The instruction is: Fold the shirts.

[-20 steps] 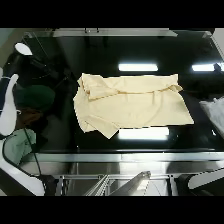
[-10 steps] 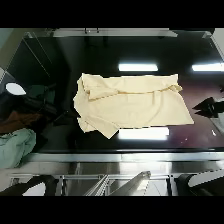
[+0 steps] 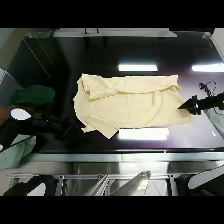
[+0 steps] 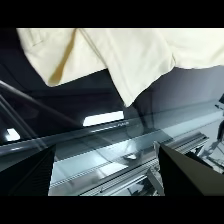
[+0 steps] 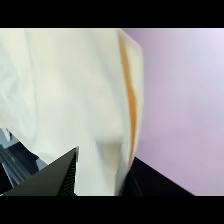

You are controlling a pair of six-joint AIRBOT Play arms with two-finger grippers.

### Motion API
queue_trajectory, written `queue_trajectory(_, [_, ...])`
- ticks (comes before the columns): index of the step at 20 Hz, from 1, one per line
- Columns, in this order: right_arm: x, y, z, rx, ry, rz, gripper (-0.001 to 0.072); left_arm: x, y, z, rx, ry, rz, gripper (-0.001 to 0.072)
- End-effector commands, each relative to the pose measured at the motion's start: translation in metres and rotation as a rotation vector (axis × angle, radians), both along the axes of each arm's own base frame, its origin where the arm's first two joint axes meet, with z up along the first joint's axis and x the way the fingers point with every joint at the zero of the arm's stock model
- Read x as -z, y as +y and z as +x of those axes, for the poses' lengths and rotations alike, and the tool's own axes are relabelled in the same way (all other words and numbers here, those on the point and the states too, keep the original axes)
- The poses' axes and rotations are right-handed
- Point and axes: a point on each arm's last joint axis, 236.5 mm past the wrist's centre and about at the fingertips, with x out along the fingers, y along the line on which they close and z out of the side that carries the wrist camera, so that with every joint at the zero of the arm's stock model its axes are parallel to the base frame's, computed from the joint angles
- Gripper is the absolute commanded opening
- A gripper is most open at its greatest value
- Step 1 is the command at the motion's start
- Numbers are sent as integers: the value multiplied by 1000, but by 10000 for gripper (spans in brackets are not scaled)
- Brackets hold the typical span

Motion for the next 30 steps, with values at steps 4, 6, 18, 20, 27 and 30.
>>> queue_trajectory(4, [-9, 11, 4, -2, -17, 53, 384, 67, -4, 1, -117, 99, 83, 694])
queue_trajectory(6, [-14, 14, 9, 10, -33, 76, 384, 73, 2, 26, -147, 60, 112, 694])
queue_trajectory(18, [-21, 19, 4, -7, -26, 115, 15, 44, -11, 62, 12, -40, 58, 24])
queue_trajectory(20, [-24, 17, -2, -15, -12, 131, 23, 30, -4, 62, 5, -52, 39, 24])
queue_trajectory(27, [-30, -21, -17, 73, 4, 161, 254, 27, 15, 51, -24, -18, 10, 23])
queue_trajectory(30, [-20, -24, -34, 83, 70, 156, 295, 31, 14, 45, -17, -7, 9, 23])
